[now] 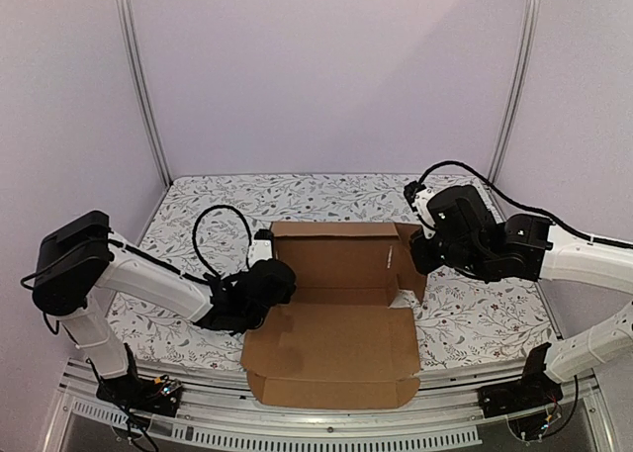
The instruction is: Fold the paper box
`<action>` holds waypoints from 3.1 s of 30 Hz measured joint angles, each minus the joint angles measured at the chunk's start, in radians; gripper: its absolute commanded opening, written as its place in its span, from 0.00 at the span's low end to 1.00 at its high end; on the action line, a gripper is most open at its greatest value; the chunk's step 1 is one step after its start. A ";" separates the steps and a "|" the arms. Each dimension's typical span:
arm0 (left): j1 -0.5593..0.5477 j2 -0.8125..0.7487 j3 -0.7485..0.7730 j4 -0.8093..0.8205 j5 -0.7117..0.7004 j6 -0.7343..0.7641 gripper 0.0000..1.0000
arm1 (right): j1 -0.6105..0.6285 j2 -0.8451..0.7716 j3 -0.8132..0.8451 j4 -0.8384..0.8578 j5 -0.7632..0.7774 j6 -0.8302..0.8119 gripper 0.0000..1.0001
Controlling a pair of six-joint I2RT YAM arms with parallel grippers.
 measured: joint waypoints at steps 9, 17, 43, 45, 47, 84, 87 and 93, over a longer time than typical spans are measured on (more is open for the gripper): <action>-0.035 -0.006 0.044 -0.150 -0.040 -0.106 0.00 | -0.045 0.083 -0.006 0.053 -0.029 0.003 0.00; -0.045 -0.015 0.051 -0.201 -0.047 -0.152 0.00 | -0.076 0.125 -0.018 0.106 -0.060 0.003 0.00; -0.049 -0.015 0.062 -0.223 -0.032 -0.178 0.00 | -0.084 0.238 -0.119 0.488 -0.258 0.172 0.00; -0.049 -0.014 0.063 -0.224 -0.031 -0.183 0.00 | -0.084 0.239 -0.121 0.506 -0.263 0.182 0.00; -0.048 -0.013 0.064 -0.222 -0.026 -0.190 0.00 | -0.084 0.239 -0.126 0.521 -0.266 0.190 0.00; 0.188 -0.284 -0.137 -0.068 0.438 -0.160 0.00 | -0.085 -0.464 -0.433 0.359 -0.594 0.163 0.00; 0.188 -0.284 -0.137 -0.069 0.438 -0.161 0.00 | -0.071 -0.417 -0.430 0.390 -0.606 0.164 0.00; 0.188 -0.284 -0.137 -0.068 0.438 -0.171 0.00 | 0.006 -0.238 -0.342 0.404 -0.555 0.150 0.00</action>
